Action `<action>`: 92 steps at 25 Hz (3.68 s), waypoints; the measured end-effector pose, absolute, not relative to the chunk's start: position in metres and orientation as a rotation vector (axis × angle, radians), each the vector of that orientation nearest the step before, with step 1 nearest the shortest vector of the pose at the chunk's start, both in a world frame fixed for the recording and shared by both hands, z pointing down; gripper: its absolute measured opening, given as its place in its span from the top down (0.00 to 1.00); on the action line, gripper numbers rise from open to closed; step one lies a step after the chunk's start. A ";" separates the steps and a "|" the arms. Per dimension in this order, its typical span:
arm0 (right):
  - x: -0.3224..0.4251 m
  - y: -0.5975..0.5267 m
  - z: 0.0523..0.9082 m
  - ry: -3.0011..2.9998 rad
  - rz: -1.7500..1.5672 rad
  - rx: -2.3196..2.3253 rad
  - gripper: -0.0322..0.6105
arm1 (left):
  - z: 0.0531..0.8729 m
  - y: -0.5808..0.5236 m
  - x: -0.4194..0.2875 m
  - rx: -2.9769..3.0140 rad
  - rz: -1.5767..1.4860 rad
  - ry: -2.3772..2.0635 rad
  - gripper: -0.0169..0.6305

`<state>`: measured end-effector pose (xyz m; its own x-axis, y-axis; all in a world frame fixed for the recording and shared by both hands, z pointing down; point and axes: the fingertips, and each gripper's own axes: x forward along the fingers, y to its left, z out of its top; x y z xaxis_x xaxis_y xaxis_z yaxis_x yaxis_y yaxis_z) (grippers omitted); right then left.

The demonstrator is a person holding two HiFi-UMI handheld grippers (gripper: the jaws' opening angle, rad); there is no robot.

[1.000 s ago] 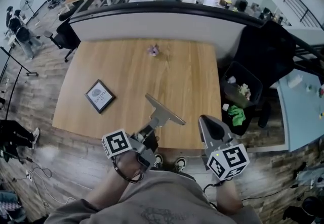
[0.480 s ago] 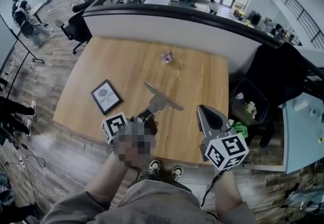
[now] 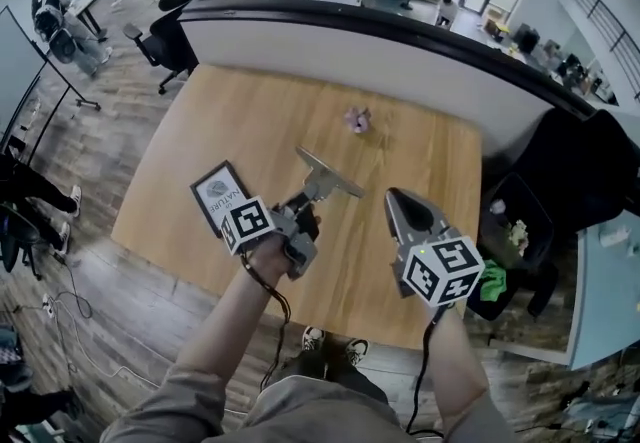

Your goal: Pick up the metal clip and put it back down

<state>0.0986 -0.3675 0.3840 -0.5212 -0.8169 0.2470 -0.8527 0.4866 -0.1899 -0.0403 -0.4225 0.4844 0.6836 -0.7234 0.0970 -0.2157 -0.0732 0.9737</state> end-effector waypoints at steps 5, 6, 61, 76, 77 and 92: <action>0.081 -0.395 0.436 -2.552 0.529 1.413 0.93 | 0.543 -0.451 -0.046 1.576 -0.479 -0.777 0.96; 0.078 -0.398 0.445 -2.541 0.536 1.396 0.93 | 0.553 -0.455 -0.046 1.578 -0.476 -0.764 0.96; 0.100 -0.275 0.324 -2.687 0.283 1.479 0.93 | 0.387 -0.353 -0.046 2.474 0.083 -1.038 0.80; 0.101 -0.179 0.277 -2.661 0.158 1.489 0.93 | 0.312 -0.227 -0.027 2.734 0.141 -1.050 0.95; 0.099 -0.174 0.278 -2.651 0.143 1.474 0.93 | 0.313 -0.221 -0.025 2.742 0.153 -1.046 0.97; 0.093 -0.139 0.316 -2.678 0.387 1.448 0.93 | 0.333 -0.178 0.002 2.795 0.293 -0.955 0.97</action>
<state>0.0927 -0.1391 0.3162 -0.5529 -0.8131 0.1823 -0.8314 0.5238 -0.1853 0.0021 -0.1785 0.3330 0.7751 -0.5846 0.2399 -0.6186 -0.7793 0.0998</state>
